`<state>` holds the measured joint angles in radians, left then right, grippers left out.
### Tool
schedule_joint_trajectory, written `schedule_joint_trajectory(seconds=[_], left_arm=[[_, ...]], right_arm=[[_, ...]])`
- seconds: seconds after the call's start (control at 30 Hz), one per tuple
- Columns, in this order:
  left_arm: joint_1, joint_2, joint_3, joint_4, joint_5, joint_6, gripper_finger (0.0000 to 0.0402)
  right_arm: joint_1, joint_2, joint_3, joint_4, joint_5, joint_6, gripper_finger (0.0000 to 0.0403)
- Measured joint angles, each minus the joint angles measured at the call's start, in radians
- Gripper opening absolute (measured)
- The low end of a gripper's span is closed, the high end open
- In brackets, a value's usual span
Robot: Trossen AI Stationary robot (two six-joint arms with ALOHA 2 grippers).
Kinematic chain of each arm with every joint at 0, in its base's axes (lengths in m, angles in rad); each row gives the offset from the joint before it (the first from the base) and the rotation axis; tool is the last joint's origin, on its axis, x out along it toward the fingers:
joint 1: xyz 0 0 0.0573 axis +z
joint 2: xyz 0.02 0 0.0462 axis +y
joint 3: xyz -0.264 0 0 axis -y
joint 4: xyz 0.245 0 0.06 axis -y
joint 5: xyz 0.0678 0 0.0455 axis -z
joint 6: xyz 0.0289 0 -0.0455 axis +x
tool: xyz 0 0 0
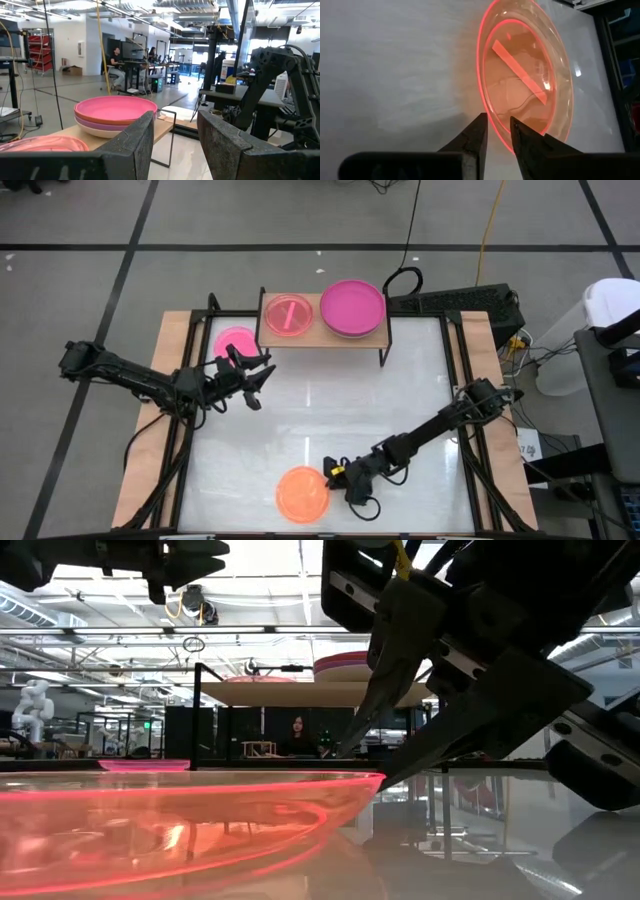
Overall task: Place and stack plates onto a shelf
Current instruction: Stack the orange transparent plate on top of the pink transparent plate on the shelf
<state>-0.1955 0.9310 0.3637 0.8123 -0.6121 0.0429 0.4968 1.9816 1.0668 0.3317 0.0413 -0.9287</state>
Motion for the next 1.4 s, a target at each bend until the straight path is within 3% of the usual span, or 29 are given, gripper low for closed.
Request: schedule_joint_trajectory(seconds=[0.93,1.2,1.4], left_arm=[[0.0,0.0,0.0,0.0,0.0,0.005,0.0157],[0.0,0.0,0.0,-0.002,0.0,0.005,0.0157],[0.0,0.0,0.0,-0.023,0.0,0.001,0.0157]], right_arm=[[-0.034,0.014,-0.002,0.049,-0.073,0.002,0.0065],[-0.037,0.11,0.059,0.068,-0.087,0.06,0.0009],[-0.055,0.088,0.063,0.049,-0.048,0.095,0.0001]])
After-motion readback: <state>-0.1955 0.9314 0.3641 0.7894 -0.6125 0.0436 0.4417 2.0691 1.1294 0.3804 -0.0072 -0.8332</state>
